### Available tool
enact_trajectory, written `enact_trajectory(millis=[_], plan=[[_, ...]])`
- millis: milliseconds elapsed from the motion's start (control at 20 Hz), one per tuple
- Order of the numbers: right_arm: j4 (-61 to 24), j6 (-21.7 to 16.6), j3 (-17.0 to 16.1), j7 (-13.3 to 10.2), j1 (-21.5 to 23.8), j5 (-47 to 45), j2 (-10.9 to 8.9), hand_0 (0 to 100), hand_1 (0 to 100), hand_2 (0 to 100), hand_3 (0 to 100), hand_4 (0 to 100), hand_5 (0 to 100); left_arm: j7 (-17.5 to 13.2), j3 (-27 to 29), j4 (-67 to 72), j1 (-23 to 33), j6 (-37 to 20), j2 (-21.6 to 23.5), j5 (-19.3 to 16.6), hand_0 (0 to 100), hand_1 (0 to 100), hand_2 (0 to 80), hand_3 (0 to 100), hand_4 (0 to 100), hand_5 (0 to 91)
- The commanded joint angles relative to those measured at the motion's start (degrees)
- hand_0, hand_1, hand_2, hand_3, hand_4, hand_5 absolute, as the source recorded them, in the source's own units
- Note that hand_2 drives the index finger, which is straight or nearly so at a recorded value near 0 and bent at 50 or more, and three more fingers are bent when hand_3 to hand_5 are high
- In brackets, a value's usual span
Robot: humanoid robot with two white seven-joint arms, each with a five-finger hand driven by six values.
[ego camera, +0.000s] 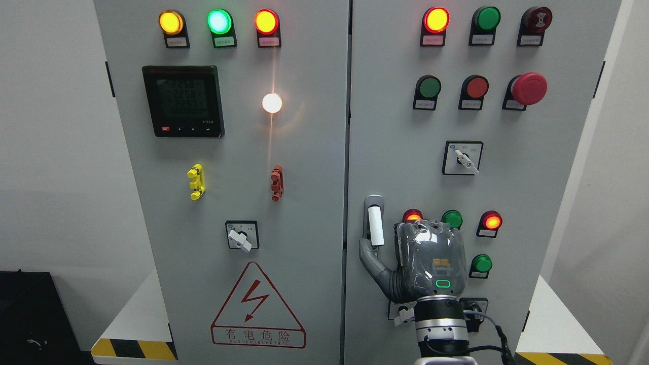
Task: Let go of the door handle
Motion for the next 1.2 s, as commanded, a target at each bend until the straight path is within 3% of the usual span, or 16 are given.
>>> enact_trajectory(millis=[0, 1152], plan=[[0.01, 0.10, -0.03, -0.12, 0.08, 0.08, 0.01, 39, 26, 100, 100, 100, 100, 0.01, 0.00, -0.01, 0.97, -0.02, 0.00, 0.04, 12, 56, 0.0, 0, 0, 0.0], [-0.78, 0.10, -0.03, -0.21, 0.17, 0.08, 0.01, 49, 29, 100, 100, 100, 100, 0.01, 0.00, -0.01, 0.97, -0.02, 0.00, 0.04, 12, 56, 0.0, 0, 0, 0.0]])
